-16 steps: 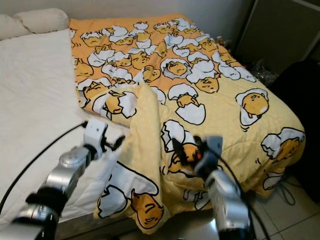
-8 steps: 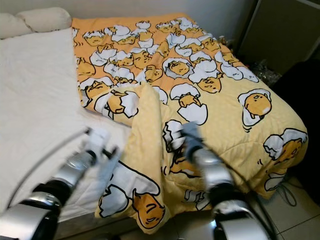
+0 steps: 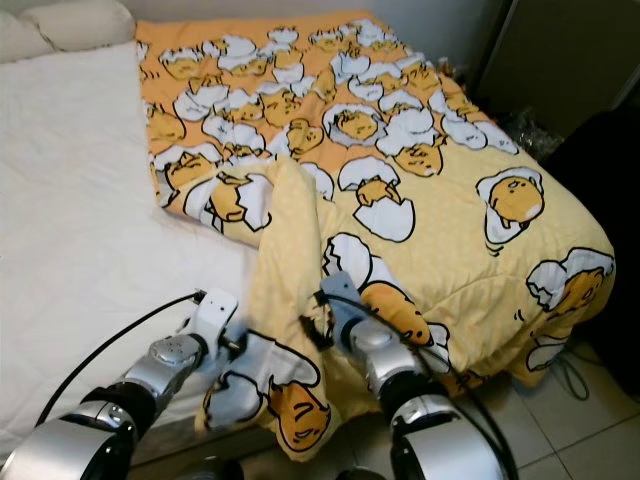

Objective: Clean up the room

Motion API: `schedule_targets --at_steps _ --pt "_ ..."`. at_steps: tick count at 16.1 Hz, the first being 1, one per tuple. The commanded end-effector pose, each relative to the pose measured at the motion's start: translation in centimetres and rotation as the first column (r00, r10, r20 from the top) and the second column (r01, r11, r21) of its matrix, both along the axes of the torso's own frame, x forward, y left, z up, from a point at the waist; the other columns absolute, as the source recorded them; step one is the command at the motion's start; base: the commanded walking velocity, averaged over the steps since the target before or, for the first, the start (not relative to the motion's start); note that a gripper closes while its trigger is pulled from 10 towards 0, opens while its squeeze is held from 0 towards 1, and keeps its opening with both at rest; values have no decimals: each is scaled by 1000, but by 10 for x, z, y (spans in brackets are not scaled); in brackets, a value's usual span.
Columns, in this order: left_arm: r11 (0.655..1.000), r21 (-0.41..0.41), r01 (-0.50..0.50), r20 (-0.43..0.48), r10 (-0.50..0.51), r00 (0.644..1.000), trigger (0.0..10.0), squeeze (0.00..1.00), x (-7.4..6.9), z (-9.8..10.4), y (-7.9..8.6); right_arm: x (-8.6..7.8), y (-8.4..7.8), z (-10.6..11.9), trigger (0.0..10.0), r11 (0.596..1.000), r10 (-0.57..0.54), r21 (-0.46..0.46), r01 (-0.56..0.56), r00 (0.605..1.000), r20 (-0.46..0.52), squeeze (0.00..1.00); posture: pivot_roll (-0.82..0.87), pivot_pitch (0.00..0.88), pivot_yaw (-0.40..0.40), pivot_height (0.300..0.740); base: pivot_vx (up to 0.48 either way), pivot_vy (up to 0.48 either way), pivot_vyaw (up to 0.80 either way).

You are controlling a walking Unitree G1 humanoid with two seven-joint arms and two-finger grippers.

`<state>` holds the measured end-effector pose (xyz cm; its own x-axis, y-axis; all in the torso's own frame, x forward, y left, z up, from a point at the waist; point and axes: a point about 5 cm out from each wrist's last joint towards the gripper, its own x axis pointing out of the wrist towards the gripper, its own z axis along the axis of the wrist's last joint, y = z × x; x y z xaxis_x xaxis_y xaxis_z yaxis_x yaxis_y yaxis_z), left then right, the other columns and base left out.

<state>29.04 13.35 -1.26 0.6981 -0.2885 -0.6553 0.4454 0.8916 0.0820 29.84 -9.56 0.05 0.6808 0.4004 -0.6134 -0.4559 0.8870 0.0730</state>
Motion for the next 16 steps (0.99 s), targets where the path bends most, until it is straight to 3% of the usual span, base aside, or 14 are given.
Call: schedule_targets --at_steps 1,4,7,8,9,12,13,15,16 --pt "984 -171 46 -79 -60 995 10000 0 -11 -7 -23 -3 1 -2 10000 996 -35 76 37 999 -22 0 -66 115 -9 740 0 0 0" --pt "942 -328 66 -102 -105 989 10000 0 -13 -4 -36 -6 10 -3 10000 971 -61 228 76 996 -71 0 -60 114 -6 740 0 0 0" --pt "847 -497 190 -96 -271 958 10000 0 -19 2 -49 -13 24 -1 10000 917 5 396 33 996 -95 0 -39 93 -3 740 0 0 0" --pt "837 -507 206 -94 -291 952 10000 0 -20 2 -50 -14 25 -1 10000 913 12 407 28 995 -95 0 -33 86 -4 740 0 0 0" --pt "777 -573 260 -75 -365 928 10000 0 -25 6 -51 -21 27 -4 10000 889 68 458 -13 992 -104 0 -20 71 -6 740 0 0 0" --pt "707 -628 327 -29 -440 898 10000 0 -31 11 -53 -30 28 -6 10000 857 145 511 -71 984 -107 0 -14 58 -9 740 0 0 0" --pt "658 -655 373 20 -478 878 10000 0 -37 18 -50 -36 24 -5 10000 828 209 547 -126 974 -91 0 -11 52 -8 740 0 0 0" --pt "616 -633 468 76 -552 830 10000 0 -53 29 -40 -46 13 -2 10000 795 265 581 -173 961 -76 0 -6 38 -5 740 0 0 0" --pt "607 -580 543 97 -611 786 10000 0 -67 36 -26 -59 1 2 10000 764 310 613 -204 948 -71 0 -3 33 -5 740 0 0 0"
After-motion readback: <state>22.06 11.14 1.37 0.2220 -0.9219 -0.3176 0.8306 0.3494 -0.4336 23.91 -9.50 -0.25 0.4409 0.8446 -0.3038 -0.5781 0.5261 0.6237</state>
